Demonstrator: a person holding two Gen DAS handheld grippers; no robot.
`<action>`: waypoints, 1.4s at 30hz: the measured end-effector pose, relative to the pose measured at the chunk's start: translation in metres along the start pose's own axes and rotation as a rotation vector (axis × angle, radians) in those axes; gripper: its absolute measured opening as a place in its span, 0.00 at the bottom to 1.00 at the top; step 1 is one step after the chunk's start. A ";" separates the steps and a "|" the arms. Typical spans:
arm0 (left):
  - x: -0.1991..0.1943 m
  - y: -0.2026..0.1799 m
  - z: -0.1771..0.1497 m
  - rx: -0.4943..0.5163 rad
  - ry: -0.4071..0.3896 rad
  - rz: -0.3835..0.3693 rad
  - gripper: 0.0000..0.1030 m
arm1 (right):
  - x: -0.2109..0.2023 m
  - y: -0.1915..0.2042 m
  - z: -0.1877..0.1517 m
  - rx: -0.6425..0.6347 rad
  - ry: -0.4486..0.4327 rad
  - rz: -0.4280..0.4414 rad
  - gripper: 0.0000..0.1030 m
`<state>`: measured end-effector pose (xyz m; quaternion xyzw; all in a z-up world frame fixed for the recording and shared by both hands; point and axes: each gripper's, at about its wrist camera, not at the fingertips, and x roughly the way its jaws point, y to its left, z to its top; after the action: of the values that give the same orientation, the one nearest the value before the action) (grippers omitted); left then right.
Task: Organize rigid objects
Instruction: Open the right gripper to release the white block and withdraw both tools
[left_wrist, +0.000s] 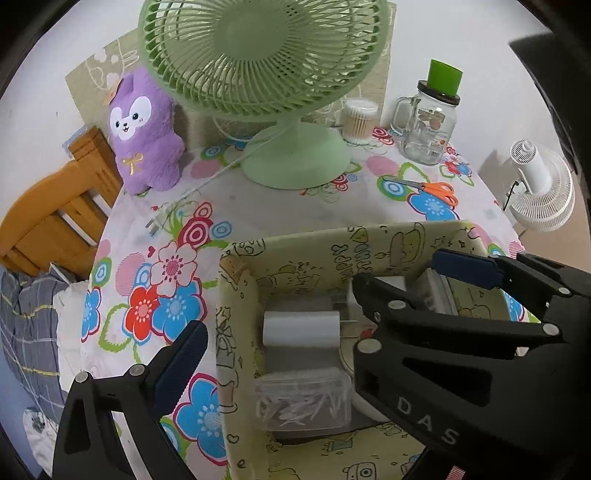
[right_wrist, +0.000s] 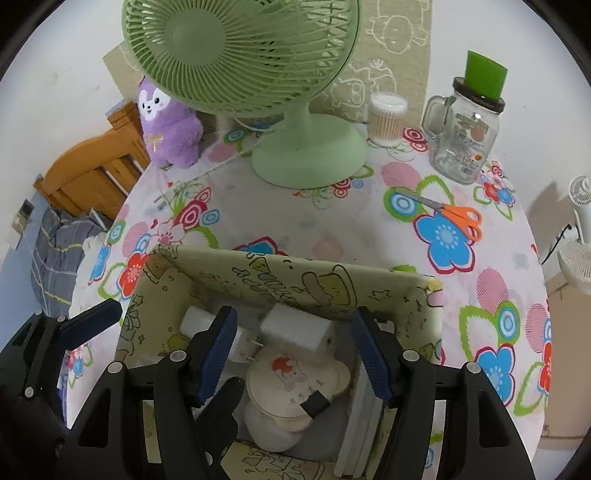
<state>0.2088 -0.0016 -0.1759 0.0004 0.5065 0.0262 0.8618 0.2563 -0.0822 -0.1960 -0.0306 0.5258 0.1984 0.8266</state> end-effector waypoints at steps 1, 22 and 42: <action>-0.001 0.000 0.000 0.000 -0.002 -0.002 0.98 | -0.002 -0.001 -0.001 0.006 -0.003 0.006 0.69; -0.029 -0.010 -0.006 0.015 -0.031 -0.047 0.98 | -0.048 -0.016 -0.018 0.042 -0.063 -0.049 0.85; -0.074 -0.004 -0.021 -0.001 -0.095 -0.038 0.98 | -0.101 -0.007 -0.038 0.034 -0.137 -0.068 0.85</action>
<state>0.1550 -0.0090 -0.1218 -0.0084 0.4648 0.0103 0.8853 0.1890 -0.1284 -0.1247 -0.0209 0.4700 0.1630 0.8672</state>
